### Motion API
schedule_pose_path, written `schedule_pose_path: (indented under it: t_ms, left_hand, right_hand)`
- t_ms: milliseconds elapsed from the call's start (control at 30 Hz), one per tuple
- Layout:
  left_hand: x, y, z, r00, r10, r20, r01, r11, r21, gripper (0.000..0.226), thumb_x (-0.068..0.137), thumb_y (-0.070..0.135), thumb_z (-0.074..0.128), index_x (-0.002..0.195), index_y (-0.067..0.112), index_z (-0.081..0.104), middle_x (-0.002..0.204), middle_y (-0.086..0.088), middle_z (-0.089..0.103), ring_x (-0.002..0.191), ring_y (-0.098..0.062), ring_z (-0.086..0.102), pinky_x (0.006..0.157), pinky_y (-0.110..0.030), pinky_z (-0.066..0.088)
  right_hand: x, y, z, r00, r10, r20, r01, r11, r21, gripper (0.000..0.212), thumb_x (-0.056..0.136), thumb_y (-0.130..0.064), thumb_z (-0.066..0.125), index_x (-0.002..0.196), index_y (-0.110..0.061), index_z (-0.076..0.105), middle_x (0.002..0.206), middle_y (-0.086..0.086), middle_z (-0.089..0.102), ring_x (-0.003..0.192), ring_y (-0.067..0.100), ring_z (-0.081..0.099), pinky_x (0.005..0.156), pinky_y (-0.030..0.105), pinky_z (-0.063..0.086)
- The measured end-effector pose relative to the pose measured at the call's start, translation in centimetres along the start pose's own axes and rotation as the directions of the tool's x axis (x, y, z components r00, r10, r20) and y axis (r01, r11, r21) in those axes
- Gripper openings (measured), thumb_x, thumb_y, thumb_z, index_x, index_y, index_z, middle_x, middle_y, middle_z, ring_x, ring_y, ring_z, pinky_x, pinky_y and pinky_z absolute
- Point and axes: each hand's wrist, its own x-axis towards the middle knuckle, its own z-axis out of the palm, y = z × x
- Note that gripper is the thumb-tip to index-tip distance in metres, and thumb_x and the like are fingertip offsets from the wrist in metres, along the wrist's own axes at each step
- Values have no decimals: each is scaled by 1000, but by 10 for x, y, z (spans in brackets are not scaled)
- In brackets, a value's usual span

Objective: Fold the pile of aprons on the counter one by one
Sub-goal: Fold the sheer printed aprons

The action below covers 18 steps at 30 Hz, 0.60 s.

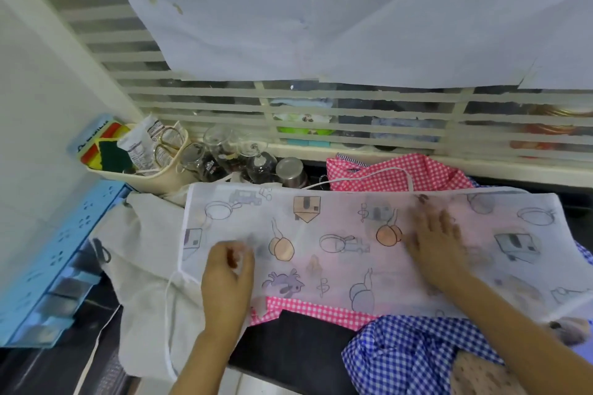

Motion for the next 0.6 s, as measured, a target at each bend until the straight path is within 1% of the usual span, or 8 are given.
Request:
schedule_pose_path:
  t_ms: [133, 200, 267, 333, 367, 400, 500, 600]
  left_hand:
    - [-35, -9, 7, 969, -211, 129, 218, 975, -38, 47, 93, 34, 57, 54, 9, 48, 48, 0, 48, 48, -12, 44, 55, -27, 41]
    - [-45, -4, 13, 878, -361, 314, 392, 919, -43, 56, 93, 45, 53, 53, 6, 57, 45, -2, 51, 43, -11, 46, 50, -20, 41]
    - [-50, 4, 19, 663, -516, 542, 625, 780, -21, 61, 91, 56, 50, 68, 3, 70, 56, -6, 66, 47, -13, 58, 48, -19, 46]
    - [-52, 9, 31, 433, -546, 717, 815, 578, -52, 65, 89, 61, 50, 93, 0, 73, 82, -14, 74, 68, -20, 71, 58, -24, 55]
    - [-50, 10, 38, 368, -519, 771, 884, 454, -116, 61, 89, 58, 53, 102, 0, 70, 92, -17, 74, 78, -24, 72, 63, -28, 57]
    - [-49, 11, 45, 347, -493, 798, 925, 319, -205, 54, 89, 51, 58, 109, 1, 66, 98, -19, 72, 83, -26, 72, 66, -31, 59]
    - [-43, 17, 65, 415, -495, 763, 878, -3, -479, 28, 93, 21, 59, 112, 1, 63, 95, -20, 72, 81, -28, 70, 67, -37, 60]
    - [-37, 26, 73, 454, -546, 704, 771, -155, -618, 13, 97, 6, 49, 97, 2, 61, 88, -17, 68, 81, -29, 63, 65, -43, 56]
  right_hand:
    - [-42, -38, 3, 886, -439, 152, 431, 898, 83, 98, 63, -92, 24, 137, -50, -25, 148, -15, -37, 138, 19, -35, 110, 43, -22]
    - [-60, -47, 12, 835, -524, 169, 533, 846, -6, 105, 61, -91, 27, 136, -49, -34, 146, -13, -43, 134, 19, -43, 105, 43, -27]
    - [-67, -45, 26, 839, -525, 142, 539, 838, -87, 107, 68, -81, 38, 139, -44, -33, 150, -4, -40, 138, 26, -36, 108, 48, -21]
    - [-70, -42, 30, 867, -491, 85, 499, 848, -181, 116, 65, -64, 67, 152, -31, -3, 160, 9, -6, 145, 38, 0, 110, 57, 9]
    - [-69, -41, 32, 877, -475, 66, 479, 855, -199, 119, 56, -52, 81, 152, -23, 16, 157, 13, 16, 141, 41, 21, 104, 57, 24]
    - [-70, -41, 35, 883, -468, 22, 461, 861, -215, 119, 47, -40, 88, 147, -17, 30, 152, 16, 32, 134, 42, 36, 98, 56, 33]
    - [-74, -40, 42, 863, -499, -78, 466, 846, -260, 116, 27, -8, 90, 135, -12, 46, 134, 18, 55, 116, 38, 58, 92, 48, 43]
    - [-76, -28, 39, 851, -492, -184, 431, 855, -290, 104, 24, 9, 84, 124, -10, 62, 122, 15, 64, 106, 31, 65, 89, 38, 46]
